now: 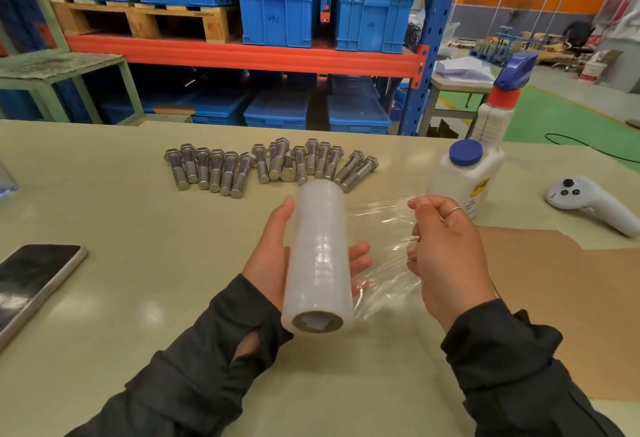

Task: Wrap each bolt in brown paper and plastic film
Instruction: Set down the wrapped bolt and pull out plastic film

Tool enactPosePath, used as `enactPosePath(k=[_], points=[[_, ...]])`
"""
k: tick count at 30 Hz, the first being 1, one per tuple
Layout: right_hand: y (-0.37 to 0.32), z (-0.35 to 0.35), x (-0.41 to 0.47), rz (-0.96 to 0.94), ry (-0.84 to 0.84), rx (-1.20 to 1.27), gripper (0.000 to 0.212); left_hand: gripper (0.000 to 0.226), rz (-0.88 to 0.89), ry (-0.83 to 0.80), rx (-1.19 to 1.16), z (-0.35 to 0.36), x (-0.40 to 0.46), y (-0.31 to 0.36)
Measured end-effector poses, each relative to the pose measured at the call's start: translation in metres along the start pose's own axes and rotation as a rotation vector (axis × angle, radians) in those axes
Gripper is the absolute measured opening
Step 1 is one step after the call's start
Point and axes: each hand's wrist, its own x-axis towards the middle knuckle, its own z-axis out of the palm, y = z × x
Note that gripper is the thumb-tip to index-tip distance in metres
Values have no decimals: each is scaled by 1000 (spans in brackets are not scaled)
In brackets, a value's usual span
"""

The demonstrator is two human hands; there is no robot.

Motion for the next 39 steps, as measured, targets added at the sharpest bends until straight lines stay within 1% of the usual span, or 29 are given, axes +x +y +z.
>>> enactPosePath(k=[2,3,5,6,8,10,11,14,17,20,22,23,24,26,27,28,29,30,31,32,33,34,35,36,37,39], points=[[0,-3,0,-51,11,-73,20,66,56,13,98,2,2,-3],[0,-5,1,-96,20,-166,20,64,100,43,168,1,3,-4],[2,-11,5,-196,32,-477,18,63,175,117,292,-1,3,-3],[4,-15,7,-216,24,-650,17,62,200,158,333,-3,3,-2],[9,-20,9,-186,-29,-927,16,51,218,251,398,-7,6,-2],[17,-19,9,-137,-87,-1152,20,37,243,350,578,-7,10,-6],[20,-18,7,-130,-103,-1240,22,36,273,387,679,-7,12,-9],[28,-14,3,-159,-80,-1407,30,41,359,473,911,-9,14,-16],[33,-11,0,-154,-76,-1501,41,49,353,523,1097,-11,14,-18],[35,-10,-3,-164,-99,-1548,46,60,319,547,1246,-12,15,-17],[33,-13,0,-159,-119,-1485,35,61,286,576,1356,-12,15,-14],[29,-15,3,-132,-145,-1429,28,57,280,577,1379,-11,14,-13],[25,-18,6,-82,-179,-1373,26,53,275,571,1386,-10,14,-13],[17,-27,13,47,-207,-1306,36,53,259,559,1385,-8,15,-14],[11,-32,15,81,-180,-1297,41,54,249,562,1386,-7,16,-15],[6,-36,17,51,-119,-1293,43,55,239,574,1397,-5,16,-15],[2,-40,17,-39,-43,-1269,40,60,235,600,1422,-4,16,-15],[-1,-40,15,-173,8,-1202,35,68,262,639,1461,-1,15,-14],[-3,-37,10,-317,15,-1086,29,76,336,676,1510,3,14,-13],[-5,-31,2,-416,-32,-960,26,80,456,693,1551,9,13,-11],[-4,-23,-6,-464,-125,-855,26,81,593,679,1566,16,13,-11],[-2,-16,-16,-473,-239,-798,28,79,709,634,1552,25,14,-13],[2,-11,-24,-454,-362,-803,29,76,785,570,1527,35,17,-15],[8,-8,-30,-429,-478,-848,29,73,813,497,1506,45,20,-20],[13,-8,-34,-398,-570,-899,26,71,795,425,1501,54,23,-26],[16,-10,-38,-309,-661,-978,21,70,667,302,1534,65,30,-40]])
